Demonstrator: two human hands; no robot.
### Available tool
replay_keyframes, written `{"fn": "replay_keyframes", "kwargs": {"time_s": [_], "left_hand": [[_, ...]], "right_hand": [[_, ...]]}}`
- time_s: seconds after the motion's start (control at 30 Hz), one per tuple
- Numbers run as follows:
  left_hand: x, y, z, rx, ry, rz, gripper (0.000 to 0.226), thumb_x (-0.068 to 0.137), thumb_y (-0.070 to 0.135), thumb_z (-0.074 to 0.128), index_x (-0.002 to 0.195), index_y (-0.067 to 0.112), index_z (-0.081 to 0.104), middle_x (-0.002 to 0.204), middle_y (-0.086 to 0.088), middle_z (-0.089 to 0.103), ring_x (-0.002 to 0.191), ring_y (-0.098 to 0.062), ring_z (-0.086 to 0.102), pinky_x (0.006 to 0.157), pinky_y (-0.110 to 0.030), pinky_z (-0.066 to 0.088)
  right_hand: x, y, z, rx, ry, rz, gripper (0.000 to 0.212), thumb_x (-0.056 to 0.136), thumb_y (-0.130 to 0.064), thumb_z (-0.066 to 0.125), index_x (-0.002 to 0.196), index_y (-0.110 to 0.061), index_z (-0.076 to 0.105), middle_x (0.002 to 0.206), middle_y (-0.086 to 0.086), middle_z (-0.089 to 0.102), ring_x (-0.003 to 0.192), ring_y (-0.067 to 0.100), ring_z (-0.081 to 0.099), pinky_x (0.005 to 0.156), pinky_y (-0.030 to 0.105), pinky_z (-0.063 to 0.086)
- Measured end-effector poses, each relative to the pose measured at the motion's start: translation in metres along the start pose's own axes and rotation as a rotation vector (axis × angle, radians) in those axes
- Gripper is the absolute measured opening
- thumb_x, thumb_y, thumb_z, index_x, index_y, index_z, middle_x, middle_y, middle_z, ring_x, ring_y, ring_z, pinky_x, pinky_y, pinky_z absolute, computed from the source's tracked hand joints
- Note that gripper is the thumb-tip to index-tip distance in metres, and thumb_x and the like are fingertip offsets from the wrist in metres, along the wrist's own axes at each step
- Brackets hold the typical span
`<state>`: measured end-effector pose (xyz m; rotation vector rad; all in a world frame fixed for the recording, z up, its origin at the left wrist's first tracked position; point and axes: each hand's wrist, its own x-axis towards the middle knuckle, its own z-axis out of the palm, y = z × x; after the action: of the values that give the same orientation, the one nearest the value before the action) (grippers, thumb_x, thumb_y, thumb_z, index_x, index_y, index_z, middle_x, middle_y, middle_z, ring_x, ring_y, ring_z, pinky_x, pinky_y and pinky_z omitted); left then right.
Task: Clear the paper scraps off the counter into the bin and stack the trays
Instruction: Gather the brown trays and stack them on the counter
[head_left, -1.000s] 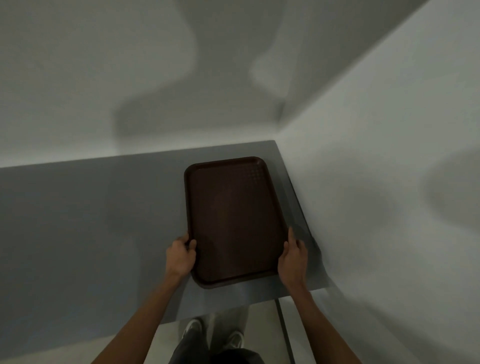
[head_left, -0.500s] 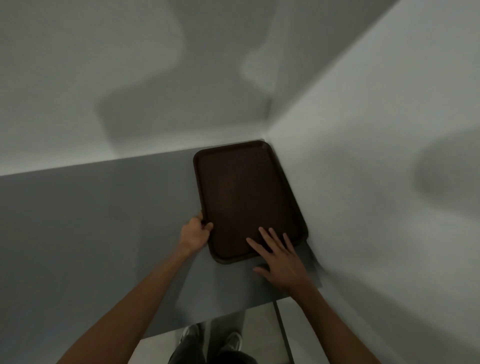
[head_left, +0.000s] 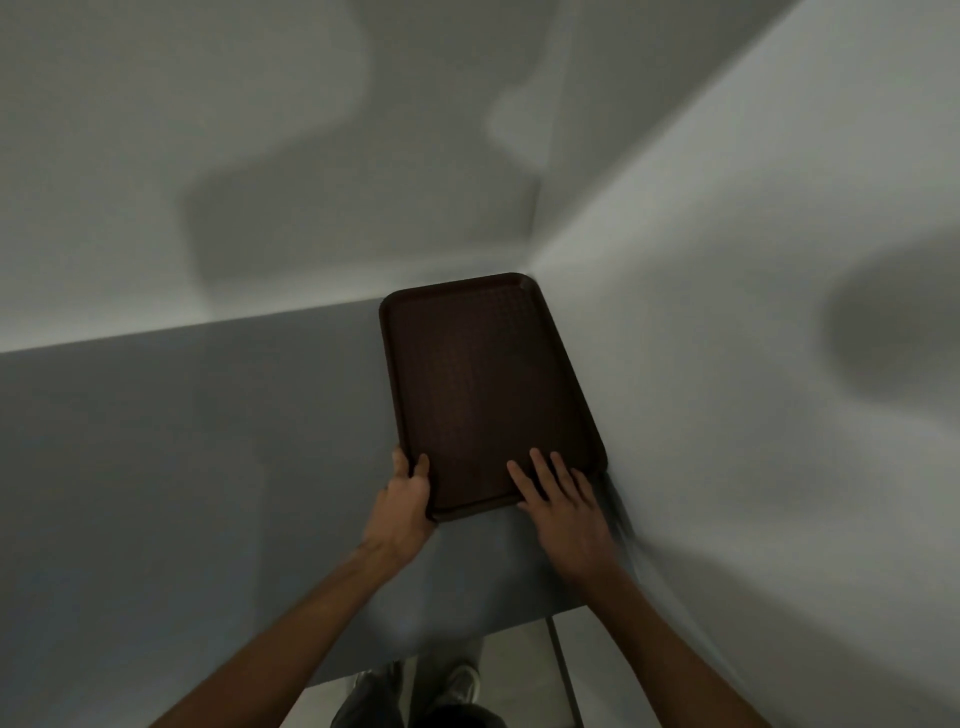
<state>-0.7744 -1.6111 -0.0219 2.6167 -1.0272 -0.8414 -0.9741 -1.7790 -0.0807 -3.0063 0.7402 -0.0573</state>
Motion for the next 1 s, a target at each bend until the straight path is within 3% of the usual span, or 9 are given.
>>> {"fn": "replay_keyframes", "kwargs": {"time_s": [0.2, 0.33, 0.43, 0.5, 0.6, 0.67, 0.77, 1.0], "left_hand": [[0.023, -0.002, -0.016, -0.018, 0.012, -0.001, 0.094, 0.088, 0.031, 0.074, 0.163, 0.01, 0.02, 0.167, -0.027, 0.002, 0.138, -0.046, 0.047, 0.115, -0.04, 0.037], [0.033, 0.0, -0.023, -0.003, 0.033, 0.003, 0.091, 0.089, 0.029, 0.074, 0.161, 0.008, 0.022, 0.165, -0.03, 0.007, 0.129, -0.047, 0.054, 0.111, -0.04, 0.043], [0.027, -0.001, -0.023, -0.09, 0.051, 0.015, 0.097, 0.086, 0.022, 0.077, 0.162, 0.009, 0.019, 0.167, -0.026, 0.006, 0.136, -0.046, 0.049, 0.114, -0.035, 0.038], [0.019, -0.006, -0.021, -0.258, 0.087, 0.038, 0.11, 0.082, 0.011, 0.08, 0.164, 0.01, 0.008, 0.168, -0.02, 0.018, 0.135, -0.041, 0.051, 0.11, -0.025, 0.037], [0.007, -0.016, -0.012, -0.362, 0.159, -0.008, 0.129, 0.069, 0.012, 0.092, 0.163, 0.009, 0.005, 0.146, -0.019, 0.056, 0.124, -0.039, 0.061, 0.101, -0.032, 0.048], [0.005, -0.016, -0.001, -0.389, 0.18, -0.048, 0.118, 0.073, 0.017, 0.092, 0.161, 0.009, 0.015, 0.135, -0.021, 0.063, 0.121, -0.041, 0.062, 0.098, -0.035, 0.049], [0.008, -0.012, 0.007, -0.393, 0.19, -0.084, 0.106, 0.083, 0.016, 0.084, 0.161, 0.003, 0.013, 0.128, -0.029, 0.064, 0.116, -0.046, 0.062, 0.095, -0.041, 0.051], [0.004, -0.011, 0.004, -0.225, 0.112, -0.065, 0.106, 0.096, 0.031, 0.071, 0.161, -0.001, -0.006, 0.141, -0.033, 0.052, 0.125, -0.046, 0.055, 0.103, -0.044, 0.046]], "right_hand": [[0.026, 0.001, -0.003, 0.015, -0.079, 0.015, 0.057, 0.11, -0.044, 0.034, 0.166, -0.03, 0.03, 0.17, 0.013, 0.033, 0.153, 0.038, 0.037, 0.121, 0.055, 0.037], [0.035, -0.002, -0.003, 0.048, -0.09, 0.028, 0.058, 0.11, -0.043, 0.035, 0.166, -0.031, 0.029, 0.171, 0.012, 0.03, 0.155, 0.037, 0.034, 0.124, 0.056, 0.032], [0.034, -0.002, -0.007, 0.067, -0.098, 0.023, 0.059, 0.11, -0.044, 0.036, 0.167, -0.031, 0.026, 0.173, 0.012, 0.024, 0.157, 0.037, 0.03, 0.127, 0.056, 0.024], [0.033, -0.007, -0.012, 0.097, -0.101, 0.02, 0.066, 0.11, -0.055, 0.034, 0.169, -0.031, 0.016, 0.176, 0.01, 0.011, 0.162, 0.035, 0.016, 0.131, 0.056, 0.012], [0.022, -0.023, -0.017, 0.14, -0.068, 0.053, 0.086, 0.105, -0.074, 0.028, 0.17, -0.026, -0.002, 0.177, 0.005, -0.006, 0.164, 0.026, -0.007, 0.132, 0.054, -0.002], [0.014, -0.032, -0.014, 0.119, -0.026, 0.091, 0.084, 0.107, -0.07, 0.028, 0.17, -0.021, 0.0, 0.177, 0.005, -0.004, 0.164, 0.026, -0.007, 0.132, 0.055, 0.001], [0.019, -0.037, -0.008, 0.103, 0.017, 0.144, 0.072, 0.112, -0.056, 0.025, 0.169, -0.013, 0.011, 0.177, 0.008, 0.006, 0.164, 0.028, 0.0, 0.13, 0.058, 0.01], [0.027, -0.036, -0.009, 0.023, -0.011, 0.143, 0.069, 0.113, -0.052, 0.02, 0.168, -0.01, 0.017, 0.176, 0.008, 0.014, 0.164, 0.031, 0.001, 0.13, 0.059, 0.012]]}}
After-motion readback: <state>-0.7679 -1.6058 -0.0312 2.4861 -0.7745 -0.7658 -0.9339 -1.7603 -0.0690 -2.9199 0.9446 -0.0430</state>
